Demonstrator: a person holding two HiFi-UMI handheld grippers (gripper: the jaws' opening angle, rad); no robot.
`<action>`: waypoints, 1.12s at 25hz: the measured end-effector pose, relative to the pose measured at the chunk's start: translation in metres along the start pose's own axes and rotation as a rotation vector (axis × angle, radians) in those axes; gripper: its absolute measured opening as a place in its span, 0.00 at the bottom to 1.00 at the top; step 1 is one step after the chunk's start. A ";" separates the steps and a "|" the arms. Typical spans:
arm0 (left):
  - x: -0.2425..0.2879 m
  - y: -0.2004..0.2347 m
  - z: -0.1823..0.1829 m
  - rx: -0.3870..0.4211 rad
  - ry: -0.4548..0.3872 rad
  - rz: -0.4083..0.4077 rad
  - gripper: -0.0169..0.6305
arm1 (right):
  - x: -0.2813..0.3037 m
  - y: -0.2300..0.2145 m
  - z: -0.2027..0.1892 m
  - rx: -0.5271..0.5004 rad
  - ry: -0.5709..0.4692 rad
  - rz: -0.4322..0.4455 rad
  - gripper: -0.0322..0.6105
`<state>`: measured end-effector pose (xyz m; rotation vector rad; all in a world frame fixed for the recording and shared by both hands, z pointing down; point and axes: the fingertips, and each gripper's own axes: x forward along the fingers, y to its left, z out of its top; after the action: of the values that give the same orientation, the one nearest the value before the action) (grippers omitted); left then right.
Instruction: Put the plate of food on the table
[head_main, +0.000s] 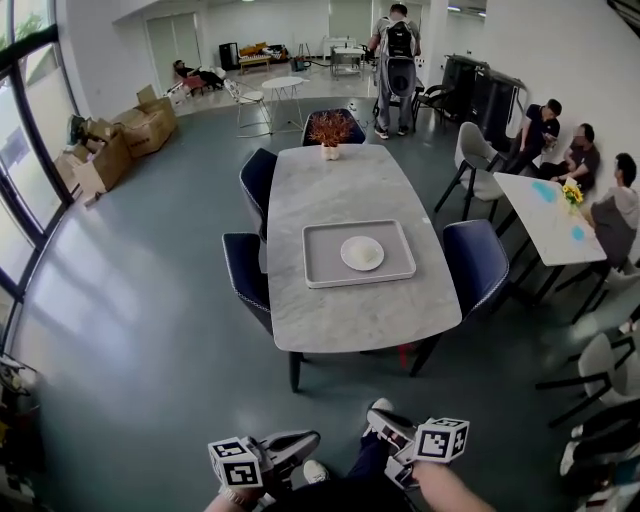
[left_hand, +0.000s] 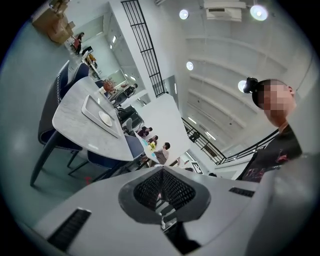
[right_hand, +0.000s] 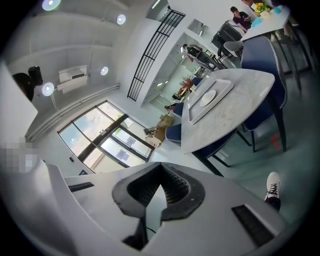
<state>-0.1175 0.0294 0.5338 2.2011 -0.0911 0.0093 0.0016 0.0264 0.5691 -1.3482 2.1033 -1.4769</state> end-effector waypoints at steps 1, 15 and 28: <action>-0.001 -0.004 -0.004 0.000 0.006 -0.008 0.03 | -0.006 0.005 -0.009 -0.011 0.000 -0.002 0.06; 0.001 -0.027 -0.017 0.077 0.055 -0.037 0.03 | -0.026 0.048 -0.051 -0.140 -0.002 0.032 0.06; -0.011 -0.029 -0.022 0.062 0.034 -0.030 0.03 | -0.017 0.058 -0.070 -0.122 0.037 0.065 0.06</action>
<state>-0.1260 0.0648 0.5230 2.2630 -0.0389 0.0337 -0.0651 0.0866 0.5482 -1.2891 2.2710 -1.3792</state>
